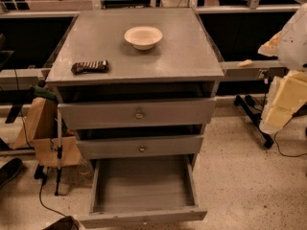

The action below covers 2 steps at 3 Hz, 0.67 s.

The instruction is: Close bottom drawer

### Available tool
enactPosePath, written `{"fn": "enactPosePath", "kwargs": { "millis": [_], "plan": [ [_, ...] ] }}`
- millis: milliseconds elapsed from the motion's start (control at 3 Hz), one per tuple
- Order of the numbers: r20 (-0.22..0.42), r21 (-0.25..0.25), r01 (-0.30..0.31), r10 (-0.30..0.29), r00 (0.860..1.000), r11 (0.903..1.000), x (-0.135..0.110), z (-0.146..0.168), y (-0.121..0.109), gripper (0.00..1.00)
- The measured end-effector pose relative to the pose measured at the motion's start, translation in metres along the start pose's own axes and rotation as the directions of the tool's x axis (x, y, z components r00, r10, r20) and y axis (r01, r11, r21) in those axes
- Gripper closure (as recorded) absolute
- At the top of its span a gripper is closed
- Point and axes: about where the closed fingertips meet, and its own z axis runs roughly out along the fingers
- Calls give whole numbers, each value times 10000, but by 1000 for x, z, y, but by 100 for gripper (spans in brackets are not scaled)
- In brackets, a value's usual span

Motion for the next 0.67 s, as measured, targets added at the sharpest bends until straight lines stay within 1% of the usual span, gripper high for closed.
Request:
{"fn": "enactPosePath", "kwargs": {
  "millis": [333, 667],
  "plan": [
    [1, 0, 0, 0, 10000, 10000, 0, 0, 0, 0],
    [409, 96, -40, 36, 9992, 9999, 1, 4, 5, 0]
  ]
}}
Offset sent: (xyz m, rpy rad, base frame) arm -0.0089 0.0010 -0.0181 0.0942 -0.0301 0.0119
